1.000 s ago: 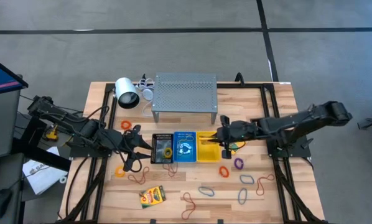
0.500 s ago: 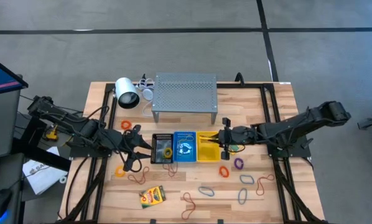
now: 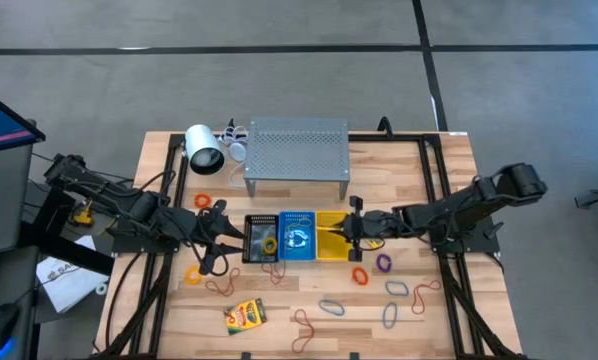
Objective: Pick & Place Office Desk Supplies
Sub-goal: Put the yellow crayon box into the yellow basket
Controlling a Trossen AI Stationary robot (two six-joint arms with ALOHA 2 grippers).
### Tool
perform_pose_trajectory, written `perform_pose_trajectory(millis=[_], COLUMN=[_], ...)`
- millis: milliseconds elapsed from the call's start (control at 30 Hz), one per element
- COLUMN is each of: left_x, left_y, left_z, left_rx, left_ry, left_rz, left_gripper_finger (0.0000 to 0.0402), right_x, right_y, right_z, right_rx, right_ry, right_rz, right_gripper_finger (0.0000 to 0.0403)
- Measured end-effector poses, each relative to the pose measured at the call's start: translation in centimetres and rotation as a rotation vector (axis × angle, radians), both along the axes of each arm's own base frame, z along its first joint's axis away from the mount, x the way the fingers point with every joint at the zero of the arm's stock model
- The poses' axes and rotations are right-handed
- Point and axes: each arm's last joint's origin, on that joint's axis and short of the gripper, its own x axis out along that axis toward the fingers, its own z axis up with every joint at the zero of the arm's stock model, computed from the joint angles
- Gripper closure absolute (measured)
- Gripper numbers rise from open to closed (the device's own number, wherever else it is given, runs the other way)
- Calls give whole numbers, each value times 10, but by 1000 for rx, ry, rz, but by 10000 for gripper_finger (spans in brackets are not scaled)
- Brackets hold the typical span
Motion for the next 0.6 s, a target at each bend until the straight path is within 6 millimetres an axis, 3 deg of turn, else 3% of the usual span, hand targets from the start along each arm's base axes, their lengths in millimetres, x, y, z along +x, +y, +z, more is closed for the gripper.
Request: perform_pose_trajectory(millis=[433,600], left_x=[0,0], left_y=[0,0], left_z=[0,0], left_rx=[0,0], left_ry=[-1,-1], left_rz=[1,1], left_gripper_finger=[247,247], right_x=[0,1], right_y=[9,11], right_z=[-1,-1], right_rx=[-38,16], right_ry=[-2,-5], right_rz=[69,95], right_gripper_finger=[332,299])
